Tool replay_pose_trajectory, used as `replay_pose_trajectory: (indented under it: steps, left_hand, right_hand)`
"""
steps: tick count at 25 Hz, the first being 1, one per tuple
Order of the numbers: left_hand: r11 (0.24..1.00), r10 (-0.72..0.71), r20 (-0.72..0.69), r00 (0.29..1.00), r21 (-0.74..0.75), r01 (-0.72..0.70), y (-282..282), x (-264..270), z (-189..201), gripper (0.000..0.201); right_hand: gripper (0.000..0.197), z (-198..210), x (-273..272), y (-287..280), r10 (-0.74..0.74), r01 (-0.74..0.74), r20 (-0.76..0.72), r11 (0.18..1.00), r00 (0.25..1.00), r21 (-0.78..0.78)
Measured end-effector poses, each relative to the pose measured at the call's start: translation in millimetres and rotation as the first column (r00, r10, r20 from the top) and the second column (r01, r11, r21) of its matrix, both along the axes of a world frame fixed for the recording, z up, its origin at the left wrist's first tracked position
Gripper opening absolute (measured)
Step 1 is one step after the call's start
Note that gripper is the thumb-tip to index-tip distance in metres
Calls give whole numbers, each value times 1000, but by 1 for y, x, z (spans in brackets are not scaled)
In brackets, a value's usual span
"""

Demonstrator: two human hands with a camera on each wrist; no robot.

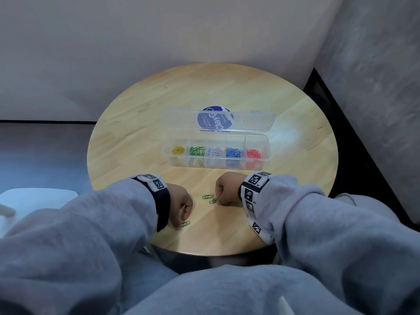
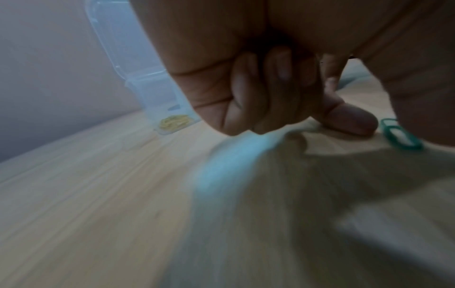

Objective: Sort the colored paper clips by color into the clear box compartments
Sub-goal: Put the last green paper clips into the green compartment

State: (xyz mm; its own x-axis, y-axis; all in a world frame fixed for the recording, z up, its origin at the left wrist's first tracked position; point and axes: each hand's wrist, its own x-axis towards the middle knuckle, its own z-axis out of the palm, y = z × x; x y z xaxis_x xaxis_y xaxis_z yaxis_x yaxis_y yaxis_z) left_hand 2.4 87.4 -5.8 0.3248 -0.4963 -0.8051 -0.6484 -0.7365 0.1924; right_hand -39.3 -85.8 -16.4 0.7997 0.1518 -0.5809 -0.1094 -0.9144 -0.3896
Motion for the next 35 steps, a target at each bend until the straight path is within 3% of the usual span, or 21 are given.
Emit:
replay_pose_trajectory:
  steps: [3,6,9,11,12,14,16,19,22,25,28,31,33,35]
  left_hand:
    - [998,-51,26,998,22,51,-4,-4,-2,25]
    - [999,-32,45,998,21,31,-9,-6,-3,25]
    - [994,107,41,993,-27,-106,-8,-4,-1,21]
    - [947,299,-32,954,-115,-301,-8,1,5,23]
    - [884,413,-135,901,-176,-432,-9,3,10,28]
    - [659,584,-391,711,-283,-697,-17,8,17,35]
    - [439,633,-548,547,-328,-836,-27,13,26,40]
    - [276,592,-681,431,-331,-902,-33,18,36,44]
    - [173,561,-767,311,-259,-950,-32,15,42,27]
    - [205,613,-719,328,-256,-945,-33,10,37,25]
    - [287,669,-592,449,-351,-891,-36,11,28,43]
    - [399,694,-476,540,-370,-839,-37,13,23,32]
    - [560,676,-326,660,-354,-749,-38,11,23,15]
    - [769,552,-95,828,-326,-550,-40,8,22,10]
  right_hand:
    - [6,5,-2,-4,-40,40,-2,999,999,-9]
    - [3,14,-4,-17,-227,233,-59,965,972,123]
    - [13,20,-6,-31,-374,407,-163,859,913,311]
    - [18,20,-6,-38,-410,474,-238,768,881,431]
    - [19,20,-6,-40,-430,520,-293,697,854,494]
    - [20,23,-7,-43,-468,591,-364,578,805,563]
    - [22,25,-8,-45,-488,627,-404,499,773,598]
    - [21,26,-7,-45,-485,672,-484,366,728,644]
    - [27,29,-8,-45,-473,729,-581,227,662,646]
    - [31,34,-11,-47,-488,782,-637,173,596,599]
    - [28,36,-11,-48,-525,812,-649,155,550,563]
    - [22,38,-11,-50,-557,827,-647,140,521,545]
    - [20,38,-11,-52,-580,833,-641,126,503,540]
    - [19,38,-12,-55,-595,832,-634,115,495,542]
